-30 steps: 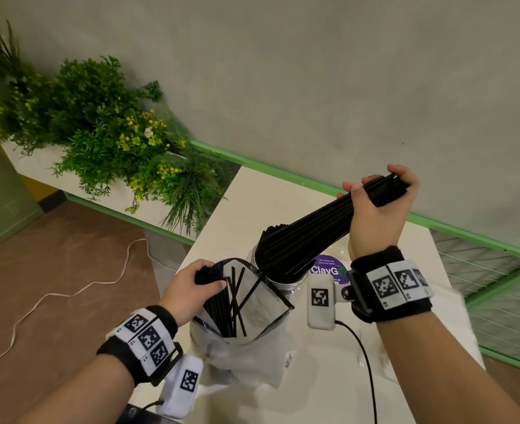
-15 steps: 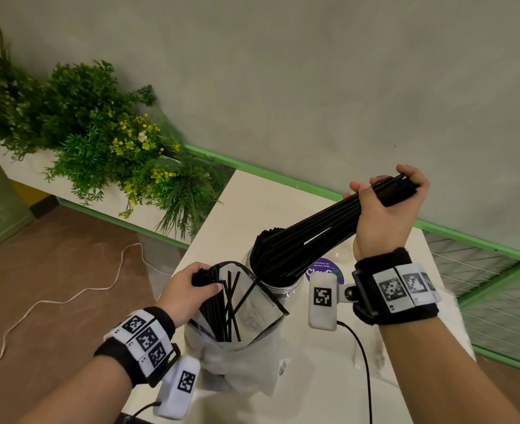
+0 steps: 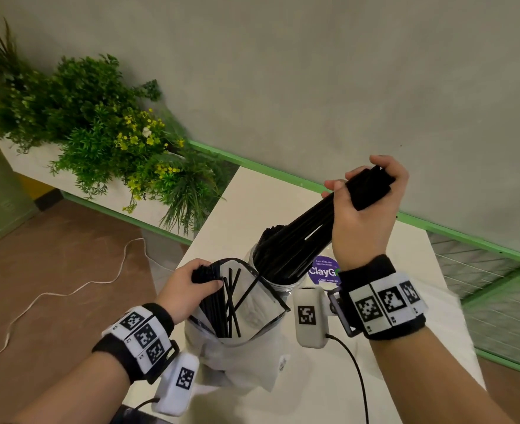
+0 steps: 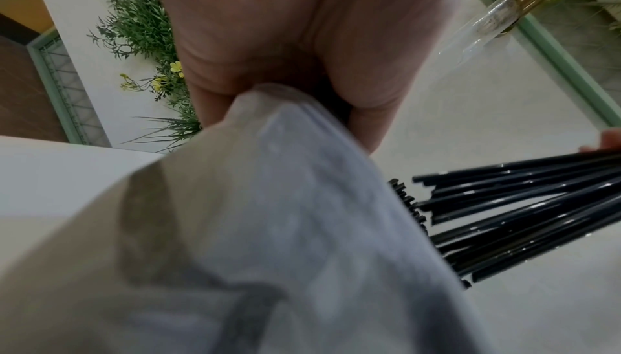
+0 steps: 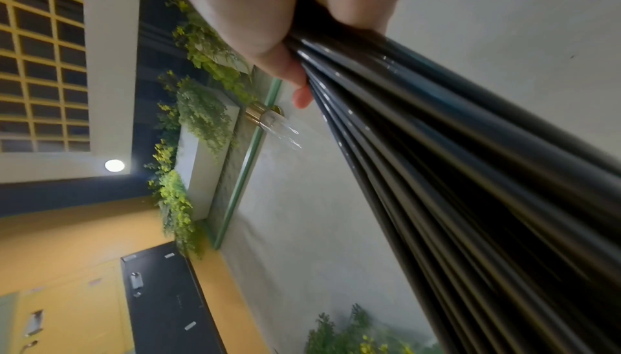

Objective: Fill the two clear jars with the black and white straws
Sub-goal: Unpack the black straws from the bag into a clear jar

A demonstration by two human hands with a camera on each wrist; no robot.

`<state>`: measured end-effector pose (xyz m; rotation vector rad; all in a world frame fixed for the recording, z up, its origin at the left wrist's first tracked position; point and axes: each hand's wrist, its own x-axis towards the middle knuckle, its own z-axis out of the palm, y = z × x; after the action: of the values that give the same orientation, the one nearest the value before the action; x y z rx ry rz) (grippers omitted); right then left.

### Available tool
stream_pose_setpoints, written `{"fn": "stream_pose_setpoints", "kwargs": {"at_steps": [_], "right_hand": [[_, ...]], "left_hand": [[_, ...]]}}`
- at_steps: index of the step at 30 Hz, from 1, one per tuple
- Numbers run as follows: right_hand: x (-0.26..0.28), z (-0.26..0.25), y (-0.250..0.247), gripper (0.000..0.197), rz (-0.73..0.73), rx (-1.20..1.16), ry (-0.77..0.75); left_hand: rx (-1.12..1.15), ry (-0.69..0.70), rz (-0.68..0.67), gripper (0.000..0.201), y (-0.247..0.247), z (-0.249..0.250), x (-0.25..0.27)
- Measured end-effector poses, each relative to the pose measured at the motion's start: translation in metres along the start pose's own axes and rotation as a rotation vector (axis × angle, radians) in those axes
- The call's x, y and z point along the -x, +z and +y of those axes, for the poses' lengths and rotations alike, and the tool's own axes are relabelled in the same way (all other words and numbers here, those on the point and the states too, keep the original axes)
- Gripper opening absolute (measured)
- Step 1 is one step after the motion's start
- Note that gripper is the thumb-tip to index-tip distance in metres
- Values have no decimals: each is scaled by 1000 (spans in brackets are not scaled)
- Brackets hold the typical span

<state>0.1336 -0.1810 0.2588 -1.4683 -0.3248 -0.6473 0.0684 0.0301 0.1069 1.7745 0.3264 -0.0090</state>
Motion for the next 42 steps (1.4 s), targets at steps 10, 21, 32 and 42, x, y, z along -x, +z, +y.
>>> {"fn": "stream_pose_setpoints", "kwargs": {"at_steps": [10, 21, 32, 42], "right_hand": [[13, 41, 8, 51, -26, 78, 113], [31, 66, 1, 33, -374, 142, 266], [31, 67, -7, 34, -584, 104, 451], [53, 71, -7, 24, -391, 234, 225]], "left_hand": [[0, -1, -6, 17, 1, -3, 0], [16, -10, -10, 16, -4, -3, 0], [-9, 0, -7, 17, -1, -1, -1], [-12, -5, 0, 17, 0, -1, -2]]}}
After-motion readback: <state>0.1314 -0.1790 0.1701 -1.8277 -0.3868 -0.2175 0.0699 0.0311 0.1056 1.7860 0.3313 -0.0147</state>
